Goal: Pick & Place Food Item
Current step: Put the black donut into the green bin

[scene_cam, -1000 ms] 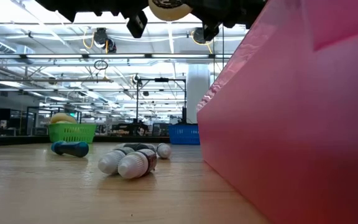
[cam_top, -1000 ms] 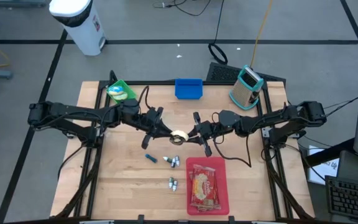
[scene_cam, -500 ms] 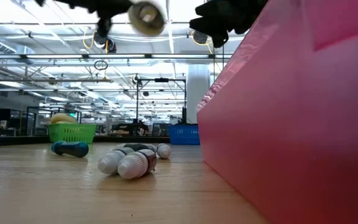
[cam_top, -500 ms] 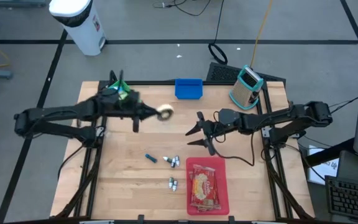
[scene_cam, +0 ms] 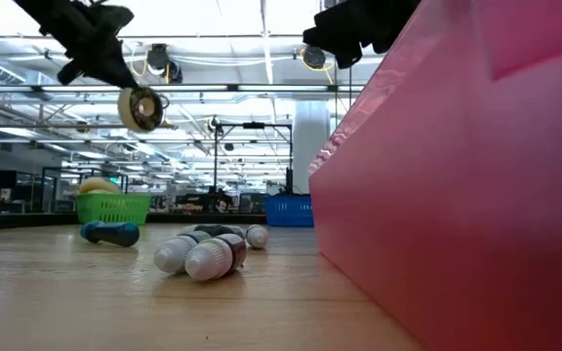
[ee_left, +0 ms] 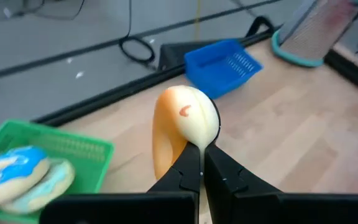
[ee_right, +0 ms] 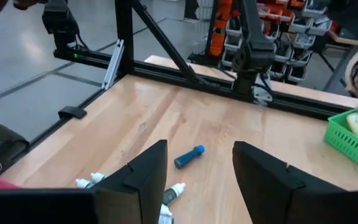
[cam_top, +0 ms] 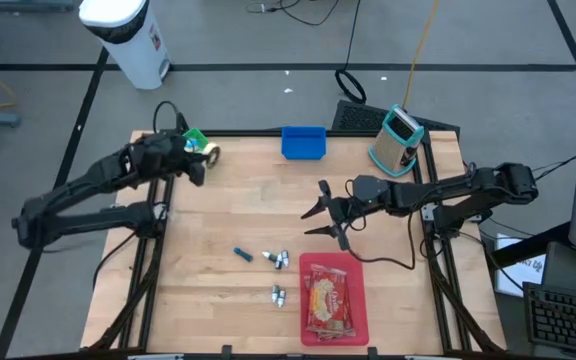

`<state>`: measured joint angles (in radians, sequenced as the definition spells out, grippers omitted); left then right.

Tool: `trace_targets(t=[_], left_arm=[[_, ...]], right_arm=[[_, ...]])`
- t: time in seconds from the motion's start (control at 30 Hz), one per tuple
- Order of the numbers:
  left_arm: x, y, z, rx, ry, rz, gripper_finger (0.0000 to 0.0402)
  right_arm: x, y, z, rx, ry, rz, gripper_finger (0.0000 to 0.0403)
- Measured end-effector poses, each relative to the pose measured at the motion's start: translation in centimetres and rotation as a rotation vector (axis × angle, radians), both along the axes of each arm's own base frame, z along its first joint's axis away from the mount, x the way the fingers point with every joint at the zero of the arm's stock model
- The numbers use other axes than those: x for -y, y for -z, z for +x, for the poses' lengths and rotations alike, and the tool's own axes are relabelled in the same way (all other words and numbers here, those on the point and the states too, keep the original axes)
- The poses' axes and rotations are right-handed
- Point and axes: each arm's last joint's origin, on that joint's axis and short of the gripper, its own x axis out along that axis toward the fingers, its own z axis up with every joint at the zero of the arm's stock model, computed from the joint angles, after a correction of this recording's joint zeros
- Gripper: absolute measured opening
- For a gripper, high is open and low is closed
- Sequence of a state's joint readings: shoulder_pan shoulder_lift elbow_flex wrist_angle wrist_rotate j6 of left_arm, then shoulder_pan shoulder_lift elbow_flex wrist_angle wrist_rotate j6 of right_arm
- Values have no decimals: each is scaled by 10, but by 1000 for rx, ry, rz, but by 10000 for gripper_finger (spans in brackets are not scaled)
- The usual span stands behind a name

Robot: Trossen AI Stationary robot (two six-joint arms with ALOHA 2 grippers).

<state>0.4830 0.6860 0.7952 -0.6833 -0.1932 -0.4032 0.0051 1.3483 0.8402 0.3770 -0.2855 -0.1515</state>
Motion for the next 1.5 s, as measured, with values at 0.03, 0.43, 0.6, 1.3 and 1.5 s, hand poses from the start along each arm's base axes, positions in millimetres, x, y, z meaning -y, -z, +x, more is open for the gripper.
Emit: trace_targets(t=[0.03, 0.43, 0.6, 1.3, 1.5], left_arm=[[-3, 1, -1, -12, -11, -11, 3], [-68, 36, 3, -184, -64, -203, 2], [-95, 54, 1, -246, -135, -269, 1], [-122, 73, -4, -334, -172, -266, 1], [-121, 73, -3, -317, -85, -280, 1]], right_arm=[[0, 0, 0, 2, -1, -6, 170], [0, 3, -1, -14, -15, -50, 166], [0, 4, -1, -24, -17, -55, 165], [0, 12, -3, -99, -32, -96, 159], [0, 13, -4, -111, -33, -96, 155]])
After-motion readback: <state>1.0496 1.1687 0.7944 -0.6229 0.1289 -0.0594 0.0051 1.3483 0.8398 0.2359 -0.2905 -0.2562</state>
